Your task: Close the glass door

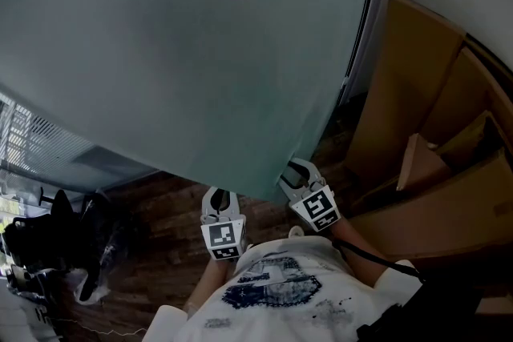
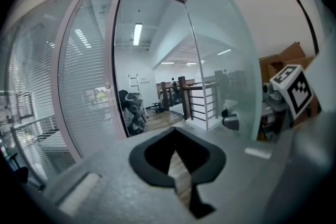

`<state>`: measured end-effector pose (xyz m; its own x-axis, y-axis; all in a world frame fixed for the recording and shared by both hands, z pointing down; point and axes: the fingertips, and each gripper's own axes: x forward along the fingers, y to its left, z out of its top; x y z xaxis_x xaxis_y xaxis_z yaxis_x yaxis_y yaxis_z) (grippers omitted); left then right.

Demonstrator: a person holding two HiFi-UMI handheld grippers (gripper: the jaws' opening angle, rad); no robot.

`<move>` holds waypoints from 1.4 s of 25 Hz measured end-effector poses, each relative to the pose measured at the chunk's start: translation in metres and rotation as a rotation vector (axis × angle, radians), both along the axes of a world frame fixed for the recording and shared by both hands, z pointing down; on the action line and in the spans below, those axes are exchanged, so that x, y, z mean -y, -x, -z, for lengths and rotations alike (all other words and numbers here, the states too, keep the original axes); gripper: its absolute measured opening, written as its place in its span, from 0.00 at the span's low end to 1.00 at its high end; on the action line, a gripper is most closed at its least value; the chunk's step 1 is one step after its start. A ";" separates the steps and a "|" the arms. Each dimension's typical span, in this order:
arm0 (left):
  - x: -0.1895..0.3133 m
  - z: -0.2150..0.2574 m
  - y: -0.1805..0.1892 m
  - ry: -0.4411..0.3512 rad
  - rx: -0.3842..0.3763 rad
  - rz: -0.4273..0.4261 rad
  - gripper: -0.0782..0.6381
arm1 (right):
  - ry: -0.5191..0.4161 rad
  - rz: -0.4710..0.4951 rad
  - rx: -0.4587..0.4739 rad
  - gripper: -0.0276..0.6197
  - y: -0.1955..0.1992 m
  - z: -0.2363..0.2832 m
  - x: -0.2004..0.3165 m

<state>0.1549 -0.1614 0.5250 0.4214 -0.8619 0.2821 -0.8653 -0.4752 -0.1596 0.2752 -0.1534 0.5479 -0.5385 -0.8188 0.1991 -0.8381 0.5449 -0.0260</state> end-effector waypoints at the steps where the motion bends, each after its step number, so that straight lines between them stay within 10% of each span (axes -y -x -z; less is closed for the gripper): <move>1: 0.000 0.001 0.001 -0.002 0.001 0.007 0.11 | -0.001 0.005 -0.004 0.26 0.000 0.000 0.001; 35: 0.071 -0.009 0.069 0.035 -0.030 0.114 0.11 | 0.036 -0.035 -0.044 0.24 0.052 -0.003 0.069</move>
<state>0.0860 -0.2324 0.5344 0.3294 -0.8948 0.3013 -0.9183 -0.3778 -0.1183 0.2231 -0.2224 0.5512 -0.4999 -0.8287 0.2516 -0.8573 0.5148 -0.0077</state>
